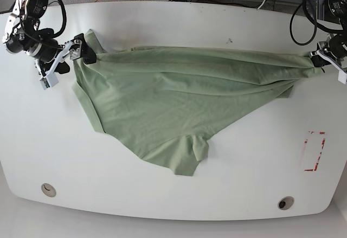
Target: Layout the t-shirt on the table in an organized manner, then fold the t-shirt properly
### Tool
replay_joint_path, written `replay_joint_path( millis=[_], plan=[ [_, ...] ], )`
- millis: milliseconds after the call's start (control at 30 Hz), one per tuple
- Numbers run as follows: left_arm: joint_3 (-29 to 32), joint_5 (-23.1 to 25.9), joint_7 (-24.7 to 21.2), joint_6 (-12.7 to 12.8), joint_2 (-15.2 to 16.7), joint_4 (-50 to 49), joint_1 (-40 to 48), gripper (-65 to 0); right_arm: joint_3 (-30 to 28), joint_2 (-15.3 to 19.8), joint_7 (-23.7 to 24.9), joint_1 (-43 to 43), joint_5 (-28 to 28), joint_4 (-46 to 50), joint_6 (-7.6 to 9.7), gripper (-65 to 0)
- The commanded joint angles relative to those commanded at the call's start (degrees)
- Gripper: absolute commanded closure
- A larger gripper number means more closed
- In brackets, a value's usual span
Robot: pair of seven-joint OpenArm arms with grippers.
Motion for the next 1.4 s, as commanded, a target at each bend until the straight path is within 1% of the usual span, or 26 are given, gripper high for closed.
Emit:
replay_joint_path(
  millis=[67,167,233,300,333,400,467,633,667,800,933,1033,1100,1167,1233,1400],
  plan=[
    [-0.09,0.0,1.23,0.0,-0.62,0.0,0.0,0.0,0.62,0.35,0.18,0.44,-0.09,-0.26,0.0,-65.0],
    [-0.09,0.0,2.11,0.0,-0.97,0.0,0.0,0.0,0.53,0.44,0.09,3.6,-1.05,-0.35,0.0,-65.0],
    [0.0,0.0,2.11,0.0,-1.05,0.0,0.0,0.0,0.44,0.35,0.09,5.54,-2.73,-0.35,0.0,-65.0],
    [0.0,0.0,2.11,0.09,-1.05,0.0,-0.09,0.0,0.35,0.09,0.09,7.91,-5.71,-0.7,0.0,-65.0],
    [0.0,0.0,2.11,0.09,-1.05,0.0,-0.09,0.0,0.35,0.0,0.09,9.23,-6.95,-1.14,0.26,-65.0],
    [0.0,0.0,2.11,0.09,-1.05,0.09,-0.26,-3.1,-0.97,-0.97,0.09,13.19,-10.29,-2.9,0.53,-65.0],
    [0.0,0.0,2.11,0.09,-1.05,0.09,-0.88,-7.6,-3.34,-1.76,0.09,17.49,-12.92,-5.27,0.53,-65.0],
    [0.0,0.0,2.2,0.09,-1.05,0.09,-1.76,-15.3,-8.0,-2.64,0.26,24.62,-17.05,-10.81,0.53,-65.0],
    [0.0,0.0,2.2,0.18,-0.97,0.09,-1.85,-17.5,-9.41,-3.34,0.26,26.64,-18.02,-12.75,0.53,-65.0],
    [0.0,0.0,2.29,0.18,-0.88,-0.09,-2.2,-22.1,-12.13,-3.87,1.32,29.63,-19.43,-16.18,0.53,-65.0],
    [0.0,0.0,2.29,0.26,-1.05,0.0,-2.37,-26.9,-14.59,-4.04,2.11,31.3,-19.43,-18.02,0.53,-65.0],
    [0.0,0.09,2.29,0.26,-1.05,0.0,-3.69,-30.7,-16.7,-4.22,2.11,31.74,-19.34,-17.85,0.53,-65.0],
    [0.0,0.26,2.29,0.35,-1.14,0.0,-4.48,-34.0,-18.73,-5.1,2.11,32.0,-19.34,-17.49,0.53,-65.0],
    [-0.18,0.26,2.29,0.35,-2.11,0.0,-4.84,-35.8,-19.78,-5.89,2.11,32.0,-19.34,-16.26,0.53,-65.0],
    [-0.88,0.26,2.29,0.35,-2.99,0.0,-5.71,-36.3,-20.57,-6.68,2.11,32.0,-19.34,-14.86,0.53,-65.0],
    [-1.93,0.09,2.29,0.35,-3.52,0.0,-8.18,-36.3,-23.56,-9.76,2.11,33.05,-19.34,-11.78,0.53,-65.0]
  ],
)
